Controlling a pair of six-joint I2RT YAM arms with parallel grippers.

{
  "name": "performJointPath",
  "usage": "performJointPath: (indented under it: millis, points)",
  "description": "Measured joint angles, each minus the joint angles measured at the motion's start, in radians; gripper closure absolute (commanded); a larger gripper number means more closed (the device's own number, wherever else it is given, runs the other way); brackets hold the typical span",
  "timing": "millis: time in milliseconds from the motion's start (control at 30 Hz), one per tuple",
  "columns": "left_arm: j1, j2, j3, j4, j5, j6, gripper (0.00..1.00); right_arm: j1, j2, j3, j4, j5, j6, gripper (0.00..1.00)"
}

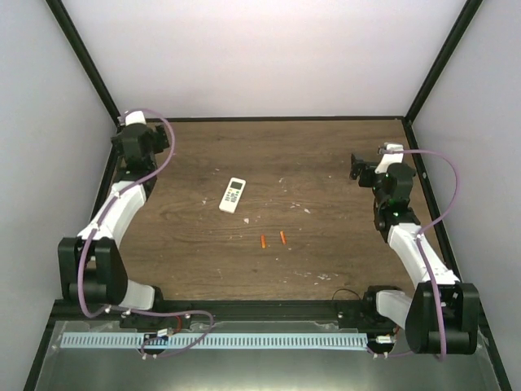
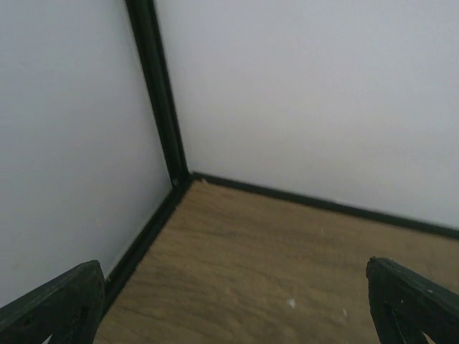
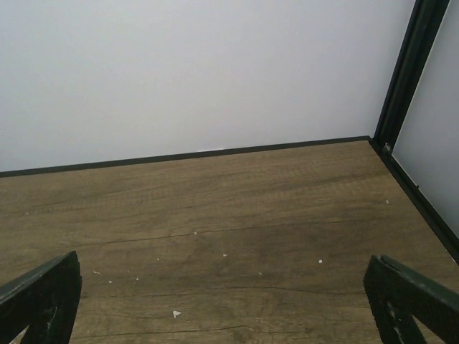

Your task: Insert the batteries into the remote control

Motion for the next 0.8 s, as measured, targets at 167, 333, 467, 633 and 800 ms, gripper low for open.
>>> performJointPath:
  millis: [167, 333, 467, 633, 800]
  points:
    - [-0.002, 0.091, 0.117, -0.190, 0.155, -0.002, 0.03, 0.000, 0.000, 0.024, -0.036, -0.002, 0.000, 0.00]
    - [-0.045, 0.169, 0.251, -0.401, 0.327, -0.014, 0.03, 0.000, 0.055, 0.127, -0.156, -0.002, 0.031, 0.00]
    - [-0.186, 0.313, 0.426, -0.608, 0.358, 0.001, 0.03, 0.000, 0.198, 0.304, -0.315, -0.014, 0.082, 0.00]
    - [-0.340, 0.442, 0.491, -0.771, 0.406, -0.002, 0.02, 0.019, 0.350, 0.429, -0.481, -0.061, 0.123, 0.00]
    - [-0.354, 0.562, 0.586, -0.892, 0.443, -0.019, 0.02, 0.047, 0.366, 0.429, -0.574, -0.134, 0.165, 0.00]
